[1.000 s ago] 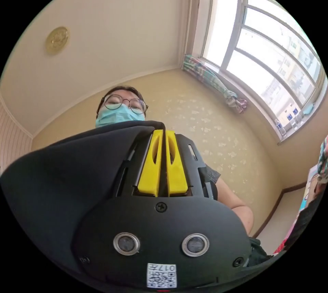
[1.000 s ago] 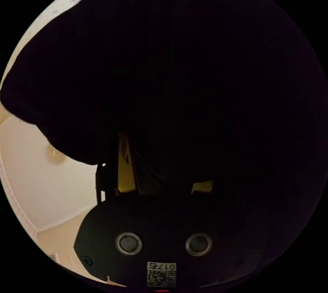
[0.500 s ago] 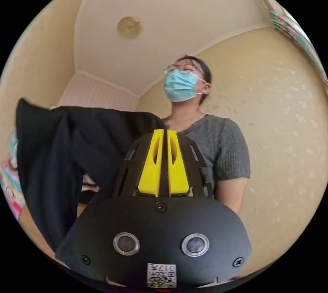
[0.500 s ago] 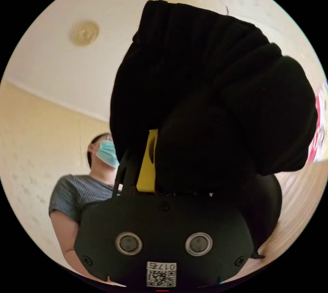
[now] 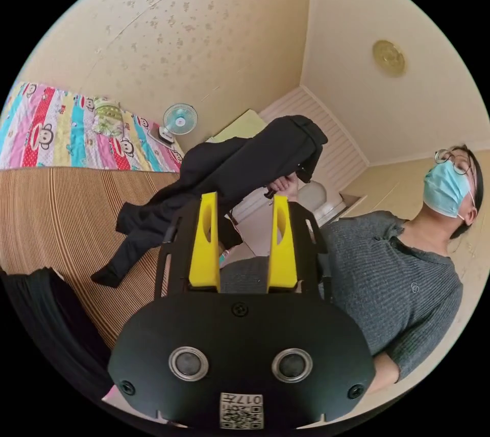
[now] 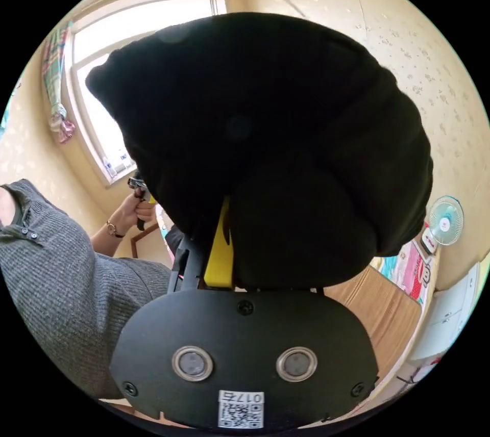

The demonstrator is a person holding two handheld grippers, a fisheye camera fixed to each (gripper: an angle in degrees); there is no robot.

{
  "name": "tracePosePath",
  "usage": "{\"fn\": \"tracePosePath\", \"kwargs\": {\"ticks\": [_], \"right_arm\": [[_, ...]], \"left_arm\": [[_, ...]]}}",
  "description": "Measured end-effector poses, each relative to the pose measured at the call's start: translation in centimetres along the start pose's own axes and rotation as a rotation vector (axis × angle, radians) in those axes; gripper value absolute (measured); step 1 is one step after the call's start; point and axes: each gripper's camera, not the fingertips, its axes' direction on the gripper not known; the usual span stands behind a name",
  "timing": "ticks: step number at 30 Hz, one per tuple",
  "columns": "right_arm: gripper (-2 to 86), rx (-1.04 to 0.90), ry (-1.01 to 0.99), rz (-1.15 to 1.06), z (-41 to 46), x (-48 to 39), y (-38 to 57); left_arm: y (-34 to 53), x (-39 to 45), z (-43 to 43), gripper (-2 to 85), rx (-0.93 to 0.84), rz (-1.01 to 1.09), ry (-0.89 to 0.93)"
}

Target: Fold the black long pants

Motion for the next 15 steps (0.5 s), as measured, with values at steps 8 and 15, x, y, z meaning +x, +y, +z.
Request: {"fn": "tracePosePath", "kwargs": {"ticks": [8, 15], "right_arm": [[0.7, -0.125, 0.285, -0.096, 6.3, -6.8, -2.6], [2.9, -0.099, 0.349, -0.285, 9.4, -11.5, -2.0]], "left_arm": [[-3.8, 10.1, 10.0, 23.1, 0.119, 0.269, -0.310], [-3.1, 9.4, 13.3, 7.7, 0.266, 0.357, -0.392]]}}
